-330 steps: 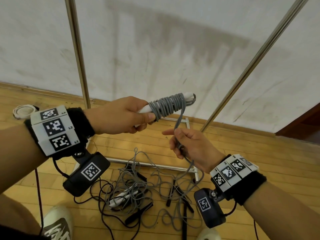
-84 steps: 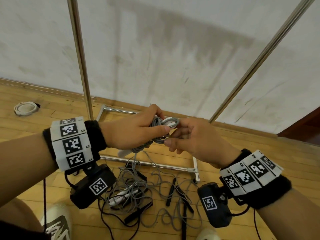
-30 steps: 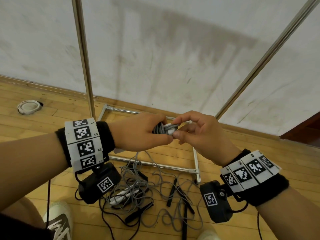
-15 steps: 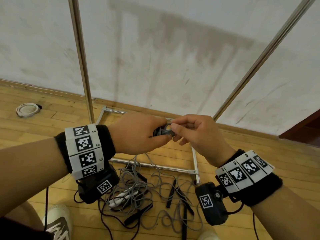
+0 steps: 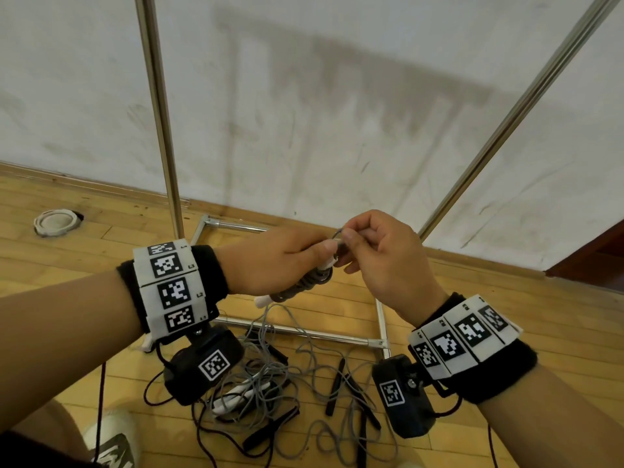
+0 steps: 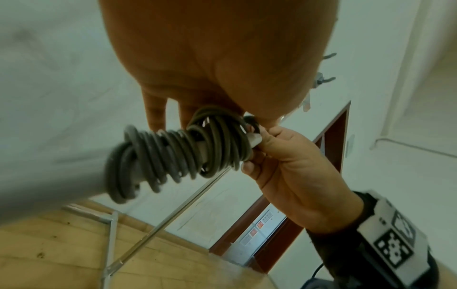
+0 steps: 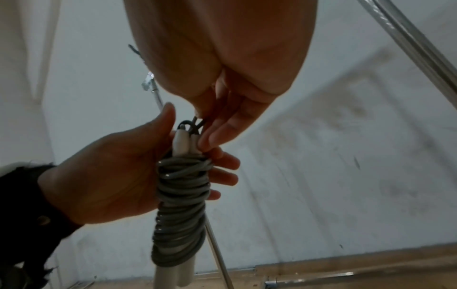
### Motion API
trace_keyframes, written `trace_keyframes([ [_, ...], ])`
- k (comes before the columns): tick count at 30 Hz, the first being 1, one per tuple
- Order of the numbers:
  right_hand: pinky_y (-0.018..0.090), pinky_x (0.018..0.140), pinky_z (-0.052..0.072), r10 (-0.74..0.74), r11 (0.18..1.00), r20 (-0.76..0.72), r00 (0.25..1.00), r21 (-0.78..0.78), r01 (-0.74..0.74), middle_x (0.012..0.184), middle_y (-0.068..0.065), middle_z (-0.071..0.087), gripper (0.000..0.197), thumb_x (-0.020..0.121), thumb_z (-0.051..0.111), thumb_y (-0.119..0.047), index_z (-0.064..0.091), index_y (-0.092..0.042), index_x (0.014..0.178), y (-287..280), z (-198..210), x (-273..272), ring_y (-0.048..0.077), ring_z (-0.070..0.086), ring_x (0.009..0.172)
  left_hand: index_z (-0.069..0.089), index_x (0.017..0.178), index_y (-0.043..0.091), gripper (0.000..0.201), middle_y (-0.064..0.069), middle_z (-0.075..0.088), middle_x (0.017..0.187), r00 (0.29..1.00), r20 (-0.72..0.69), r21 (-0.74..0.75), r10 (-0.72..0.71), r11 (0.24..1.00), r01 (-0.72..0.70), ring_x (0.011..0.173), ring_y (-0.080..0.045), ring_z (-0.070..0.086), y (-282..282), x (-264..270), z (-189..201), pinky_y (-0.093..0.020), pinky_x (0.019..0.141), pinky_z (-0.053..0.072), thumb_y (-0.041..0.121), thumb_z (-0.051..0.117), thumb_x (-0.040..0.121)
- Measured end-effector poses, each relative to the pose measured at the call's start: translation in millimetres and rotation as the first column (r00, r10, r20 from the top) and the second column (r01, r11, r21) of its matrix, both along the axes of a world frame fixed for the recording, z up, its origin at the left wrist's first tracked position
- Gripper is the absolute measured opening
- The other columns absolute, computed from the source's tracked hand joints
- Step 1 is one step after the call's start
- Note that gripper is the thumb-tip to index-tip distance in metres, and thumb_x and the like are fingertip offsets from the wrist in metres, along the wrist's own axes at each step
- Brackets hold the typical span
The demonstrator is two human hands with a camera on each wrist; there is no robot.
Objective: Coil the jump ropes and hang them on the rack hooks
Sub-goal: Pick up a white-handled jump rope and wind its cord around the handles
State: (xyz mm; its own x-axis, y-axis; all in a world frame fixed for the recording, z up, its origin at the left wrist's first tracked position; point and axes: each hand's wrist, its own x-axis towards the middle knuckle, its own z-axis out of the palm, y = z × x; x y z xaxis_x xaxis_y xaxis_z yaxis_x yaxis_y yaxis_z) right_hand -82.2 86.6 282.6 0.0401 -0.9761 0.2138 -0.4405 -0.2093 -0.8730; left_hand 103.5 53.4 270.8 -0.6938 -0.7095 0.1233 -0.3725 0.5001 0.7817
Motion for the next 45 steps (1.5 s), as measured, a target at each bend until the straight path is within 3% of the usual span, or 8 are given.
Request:
trace_keyframes([
  [3,0.029,0.056,0.057,0.014,0.998,-0.054,0.998,-0.060,-0.017,0.065,0.001,0.070,0.015,0.096,0.056,-0.008,0.058,-0.019,0.086,-1.8,2.1,4.0,0.014,0.069,0.060,0.063,0.095,0.011,0.050,-0.007,0.068,0.082,0.999,-0.005,0.007,0.035,0.999,-0.035,0.075,-0.022,0.065,-1.0,-0.9,6.2,-0.040,0.073,0.056,0.051,0.034,0.101],
  [11,0.028,0.066,0.058,-0.029,0.974,-0.187,0.982,-0.227,-0.015,0.074,-0.008,0.068,0.004,0.096,0.057,-0.010,0.060,-0.011,0.094,-6.1,14.0,8.4,0.008,0.069,0.070,0.072,0.092,0.017,0.028,0.001,0.066,0.071,0.981,0.106,-0.001,0.160,0.987,-0.161,0.059,-0.015,0.054,-14.0,5.3,13.9,-0.027,0.056,0.042,0.035,0.052,0.099],
  [14,0.039,0.066,0.055,-0.099,0.953,-0.221,0.970,-0.302,0.029,0.074,-0.002,0.068,0.005,0.095,0.058,-0.011,0.063,-0.010,0.093,-7.4,21.3,4.9,0.015,0.066,0.068,0.073,0.102,0.022,0.026,-0.007,0.072,0.085,0.981,0.130,0.009,0.141,0.990,-0.143,0.076,-0.028,0.066,-11.9,5.2,13.1,-0.037,0.069,0.052,0.033,0.049,0.101],
  [20,0.026,0.062,0.053,-0.115,0.932,-0.264,0.958,-0.363,0.012,0.071,-0.009,0.067,0.005,0.093,0.060,-0.007,0.064,-0.010,0.091,-5.9,31.4,-3.6,0.006,0.064,0.066,0.070,0.112,0.028,0.027,-0.003,0.073,0.106,0.976,0.197,0.008,0.090,0.996,-0.094,0.100,-0.029,0.066,-13.3,11.6,17.2,-0.052,0.091,0.051,0.035,0.045,0.103],
  [25,0.039,0.059,0.051,-0.026,0.931,-0.278,0.960,-0.356,-0.078,0.073,-0.001,0.068,0.005,0.094,0.060,-0.008,0.064,-0.010,0.093,0.6,37.9,-0.5,0.019,0.064,0.062,0.069,0.111,0.023,0.016,0.003,0.075,0.107,0.995,-0.028,0.155,0.091,0.984,-0.085,0.103,-0.014,0.069,-6.1,18.3,18.3,-0.043,0.096,0.054,0.021,0.061,0.098],
  [30,0.038,0.059,0.051,0.003,0.921,-0.223,0.975,-0.379,-0.089,0.074,-0.001,0.067,0.005,0.094,0.061,-0.010,0.063,-0.014,0.094,10.6,54.5,-1.1,0.017,0.065,0.063,0.073,0.098,0.017,0.015,0.005,0.076,0.096,0.967,-0.230,0.054,0.111,0.993,-0.101,0.092,-0.007,0.071,-0.5,15.8,40.3,-0.022,0.083,0.055,0.005,0.069,0.090],
  [34,0.037,0.060,0.054,-0.022,0.914,-0.145,0.989,-0.405,-0.039,0.073,-0.004,0.067,0.003,0.093,0.063,-0.015,0.063,-0.018,0.092,7.4,74.5,1.2,0.015,0.065,0.065,0.075,0.089,0.017,0.007,0.004,0.076,0.082,0.963,-0.223,-0.063,0.155,0.983,-0.172,0.074,-0.003,0.068,-5.1,8.0,68.5,-0.013,0.067,0.048,0.012,0.070,0.091],
  [45,0.024,0.057,0.053,0.045,0.939,0.182,0.982,-0.342,0.021,0.072,-0.003,0.070,0.013,0.084,0.071,-0.002,0.065,-0.013,0.086,-36.8,165.1,27.7,0.016,0.069,0.070,0.078,0.089,0.022,0.009,0.013,0.071,0.065,0.909,-0.279,-0.366,0.309,0.841,-0.399,0.062,0.000,0.067,-33.5,28.2,195.9,-0.010,0.059,0.049,0.019,0.073,0.084],
])
